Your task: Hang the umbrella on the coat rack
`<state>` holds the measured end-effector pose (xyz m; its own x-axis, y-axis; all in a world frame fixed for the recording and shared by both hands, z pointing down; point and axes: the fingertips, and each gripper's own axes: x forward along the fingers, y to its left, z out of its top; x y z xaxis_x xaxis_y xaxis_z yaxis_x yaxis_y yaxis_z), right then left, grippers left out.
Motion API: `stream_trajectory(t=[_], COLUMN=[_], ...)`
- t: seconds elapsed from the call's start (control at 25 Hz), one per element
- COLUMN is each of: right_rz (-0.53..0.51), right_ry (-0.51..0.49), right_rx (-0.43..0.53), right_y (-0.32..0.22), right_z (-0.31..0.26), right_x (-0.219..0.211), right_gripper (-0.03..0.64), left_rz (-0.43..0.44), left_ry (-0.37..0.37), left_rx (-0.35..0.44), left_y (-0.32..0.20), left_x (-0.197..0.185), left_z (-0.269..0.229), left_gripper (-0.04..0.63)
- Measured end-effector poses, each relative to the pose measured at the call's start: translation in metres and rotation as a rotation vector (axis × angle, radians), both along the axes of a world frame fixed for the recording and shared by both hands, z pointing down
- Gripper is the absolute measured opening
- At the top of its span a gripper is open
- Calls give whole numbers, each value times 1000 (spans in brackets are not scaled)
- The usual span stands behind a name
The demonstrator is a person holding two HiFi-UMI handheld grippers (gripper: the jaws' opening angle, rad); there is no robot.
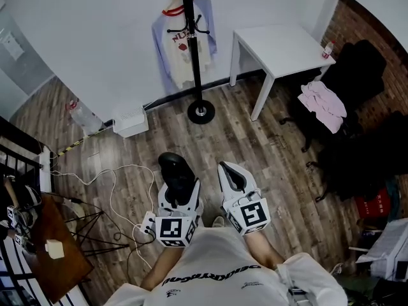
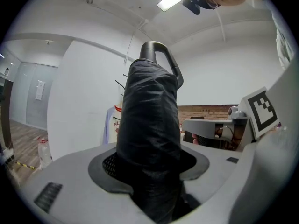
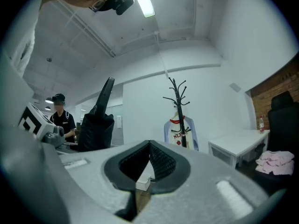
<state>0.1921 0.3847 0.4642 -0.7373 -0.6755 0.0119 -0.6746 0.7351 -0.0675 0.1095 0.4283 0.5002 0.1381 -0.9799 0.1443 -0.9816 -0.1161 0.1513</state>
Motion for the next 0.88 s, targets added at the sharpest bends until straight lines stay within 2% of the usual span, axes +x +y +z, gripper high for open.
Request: stream_trajectory(t=[0.24, 0.36, 0.44, 0.56, 0.72, 0.88], right_rz=[25, 40, 59, 80, 98, 124], right_ry=[25, 33, 31, 27, 18, 12], right_rx=[-7, 3, 5, 16, 9, 20], right_y=[-47, -89, -120, -172, -244, -308], right_z=[16, 21, 20, 17, 10, -19], right_x=[-18, -31, -39, -60, -91, -123], right_gripper=[-2, -2, -2, -2, -2, -2], left_rz=[31, 54, 71, 78, 98, 106], left_ry=[-1, -21, -4, 22, 5, 5], left_rx=[-6, 7, 9, 25, 29, 24], left_y=[-48, -92, -124, -177, -253, -321], left_x=[-11, -20, -29, -52, -86, -125], left_z=[20, 28, 29, 23, 10, -17], left_gripper=[248, 247, 248, 248, 247, 247])
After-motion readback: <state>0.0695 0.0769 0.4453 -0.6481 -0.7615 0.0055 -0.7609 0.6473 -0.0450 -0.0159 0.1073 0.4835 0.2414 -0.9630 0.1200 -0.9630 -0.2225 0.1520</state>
